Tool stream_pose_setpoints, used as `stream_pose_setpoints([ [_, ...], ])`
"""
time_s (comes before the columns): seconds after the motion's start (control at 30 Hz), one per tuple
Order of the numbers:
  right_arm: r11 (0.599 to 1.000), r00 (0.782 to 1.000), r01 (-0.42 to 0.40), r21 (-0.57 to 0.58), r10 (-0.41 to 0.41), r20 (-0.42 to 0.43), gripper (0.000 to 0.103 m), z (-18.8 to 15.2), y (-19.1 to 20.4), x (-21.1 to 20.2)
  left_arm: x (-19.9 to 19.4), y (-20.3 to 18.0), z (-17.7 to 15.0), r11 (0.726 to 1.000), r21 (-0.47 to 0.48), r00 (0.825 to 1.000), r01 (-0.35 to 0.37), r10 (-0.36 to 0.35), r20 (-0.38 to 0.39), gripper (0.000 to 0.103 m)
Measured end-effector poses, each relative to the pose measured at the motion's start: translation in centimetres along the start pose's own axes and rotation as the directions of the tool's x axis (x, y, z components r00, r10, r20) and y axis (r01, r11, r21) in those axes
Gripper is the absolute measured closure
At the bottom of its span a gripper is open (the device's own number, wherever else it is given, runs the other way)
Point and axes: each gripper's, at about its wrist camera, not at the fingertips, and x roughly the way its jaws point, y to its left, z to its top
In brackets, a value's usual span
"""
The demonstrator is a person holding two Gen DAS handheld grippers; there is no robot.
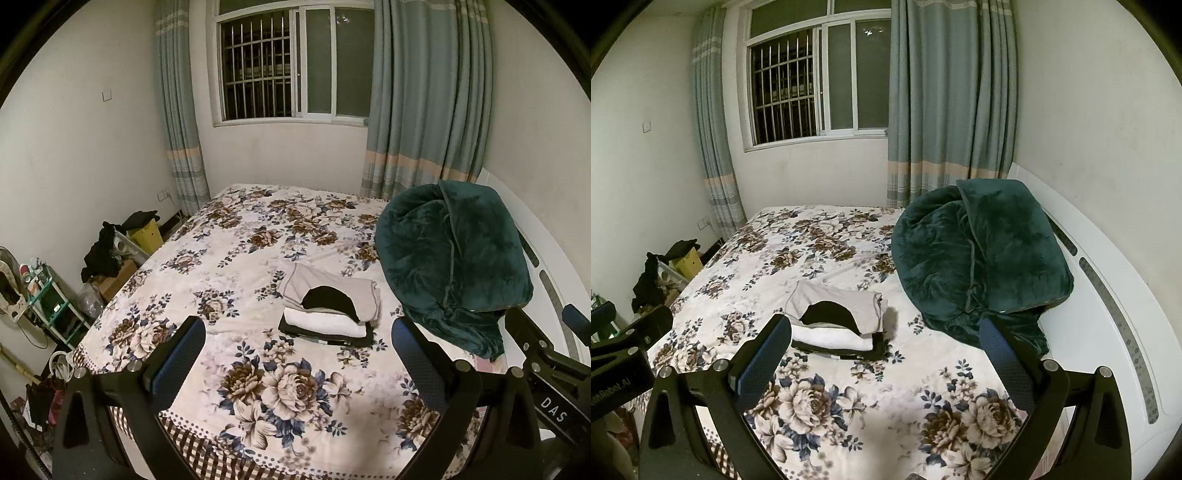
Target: Fold small clothes
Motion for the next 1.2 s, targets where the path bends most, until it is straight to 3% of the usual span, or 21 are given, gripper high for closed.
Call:
stream_pose_setpoints([
  [1.2, 1.000, 1.000, 0.009, 0.009, -0.009, 0.002, 0.000, -0.59, 0.06, -0.32, -0.64, 0.56, 0.11, 1.000, -0.013, 1.000, -0.016, 0.016, 0.006, 0.000],
])
